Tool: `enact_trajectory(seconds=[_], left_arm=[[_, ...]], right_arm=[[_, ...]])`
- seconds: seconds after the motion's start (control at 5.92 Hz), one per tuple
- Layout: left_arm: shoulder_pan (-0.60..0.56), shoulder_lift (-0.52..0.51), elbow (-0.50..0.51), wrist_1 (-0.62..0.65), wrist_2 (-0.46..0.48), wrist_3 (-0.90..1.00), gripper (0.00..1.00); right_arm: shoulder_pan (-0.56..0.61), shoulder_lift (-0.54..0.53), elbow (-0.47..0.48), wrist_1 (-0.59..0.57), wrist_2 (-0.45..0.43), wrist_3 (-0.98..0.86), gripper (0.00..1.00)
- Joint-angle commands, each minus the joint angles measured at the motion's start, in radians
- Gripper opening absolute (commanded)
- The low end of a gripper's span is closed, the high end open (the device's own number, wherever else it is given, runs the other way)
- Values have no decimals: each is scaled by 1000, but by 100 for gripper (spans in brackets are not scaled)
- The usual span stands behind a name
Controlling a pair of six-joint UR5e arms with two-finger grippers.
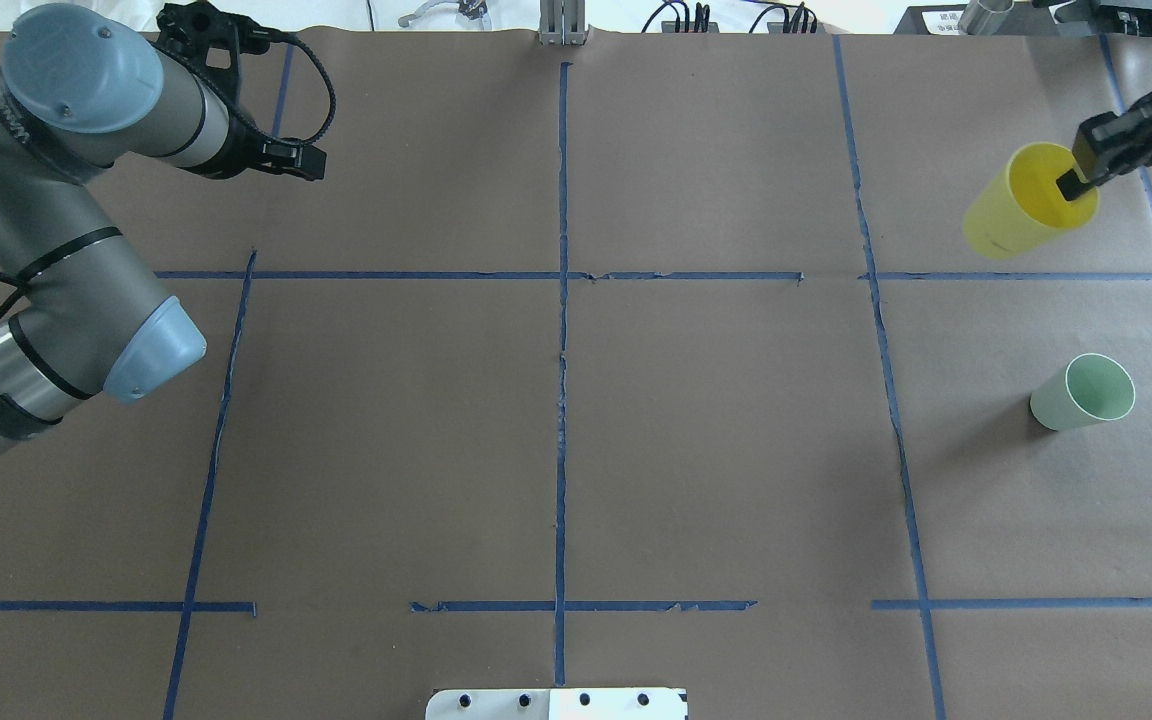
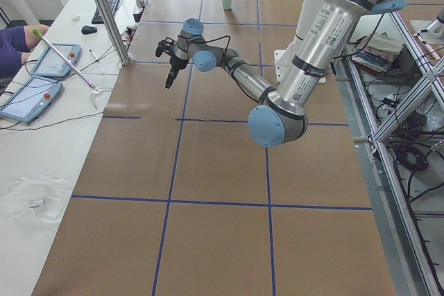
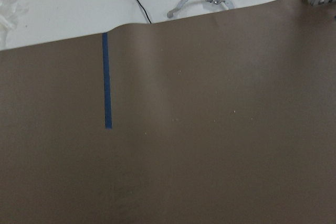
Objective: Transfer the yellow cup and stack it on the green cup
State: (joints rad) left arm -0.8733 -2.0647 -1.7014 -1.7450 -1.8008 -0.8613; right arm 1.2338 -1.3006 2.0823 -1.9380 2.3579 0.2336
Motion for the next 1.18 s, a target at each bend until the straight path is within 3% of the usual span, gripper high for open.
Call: enact_trajectory(seconds=[0.0, 0.34, 1.01], left_arm=[[-6, 34, -114, 192, -90, -100, 100], [-6, 34, -135, 193, -135, -114, 100], [-3, 34, -142, 191, -135, -116, 100]], right_arm=[[32, -241, 4, 156, 0, -91, 2], [30, -365, -104, 359, -11, -86, 1], [-22, -352, -166, 373, -11, -79, 1]])
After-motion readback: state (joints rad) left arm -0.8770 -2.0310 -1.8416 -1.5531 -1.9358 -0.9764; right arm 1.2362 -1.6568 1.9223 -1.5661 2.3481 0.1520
